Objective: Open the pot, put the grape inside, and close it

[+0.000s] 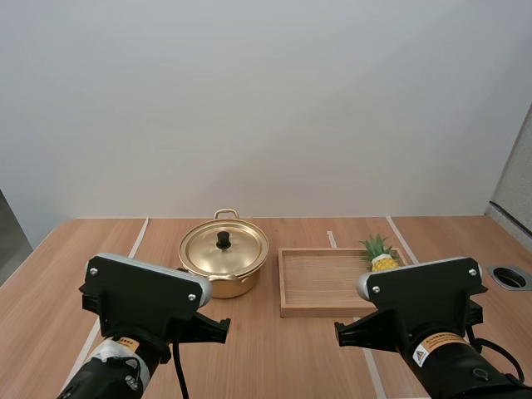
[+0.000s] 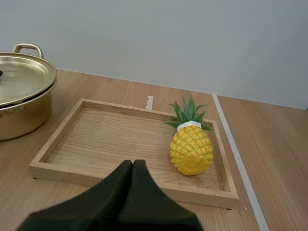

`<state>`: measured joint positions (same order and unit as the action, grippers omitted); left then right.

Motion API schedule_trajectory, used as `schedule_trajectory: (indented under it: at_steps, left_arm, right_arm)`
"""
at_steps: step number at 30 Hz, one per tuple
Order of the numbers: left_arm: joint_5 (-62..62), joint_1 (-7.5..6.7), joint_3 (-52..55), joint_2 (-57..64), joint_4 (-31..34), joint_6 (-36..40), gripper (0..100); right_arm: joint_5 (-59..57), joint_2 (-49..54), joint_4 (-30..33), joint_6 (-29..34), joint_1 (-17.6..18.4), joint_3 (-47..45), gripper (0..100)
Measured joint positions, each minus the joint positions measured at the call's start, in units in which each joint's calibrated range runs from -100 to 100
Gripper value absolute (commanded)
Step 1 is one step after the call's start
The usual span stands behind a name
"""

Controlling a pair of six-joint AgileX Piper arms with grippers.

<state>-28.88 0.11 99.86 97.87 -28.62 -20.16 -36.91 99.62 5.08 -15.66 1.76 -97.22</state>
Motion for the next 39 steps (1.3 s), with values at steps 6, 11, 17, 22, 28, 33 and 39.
schedule_trajectory:
  at_steps: [6, 11, 17, 22, 28, 33, 39]
  left_arm:
    - [-1.17, 0.0, 0.0, 0.0, 0.95, 0.1, 0]
    - [-1.35, 0.0, 0.0, 0.0, 1.06, 0.1, 0]
    - [-1.71, -0.08, 0.0, 0.0, 2.89, 0.1, 0]
    - [-1.87, -2.11, 0.0, 0.0, 16.08, 3.2, 0]
    - [-2.42, -2.64, 0.0, 0.11, 25.07, 17.61, 0]
    - [-2.42, -2.15, 0.0, 1.66, 27.05, 23.49, 0]
    - [-2.42, -1.25, 0.0, 1.76, 27.31, 25.67, 0]
  right_arm:
    - [-0.15, 0.0, 0.0, 0.0, 0.0, 0.0, 0]
    - [-0.15, 0.0, 0.0, 0.0, 0.0, 0.0, 0]
    - [-0.15, 0.0, 0.0, 0.0, 0.0, 0.0, 0]
    - [-0.15, 0.0, 0.0, 0.0, 0.0, 0.0, 0]
    - [-0.15, 0.0, 0.0, 0.0, 0.0, 0.0, 0]
    - [-0.15, 0.0, 0.0, 0.0, 0.0, 0.0, 0]
    - [-0.15, 0.0, 0.0, 0.0, 0.0, 0.0, 0]
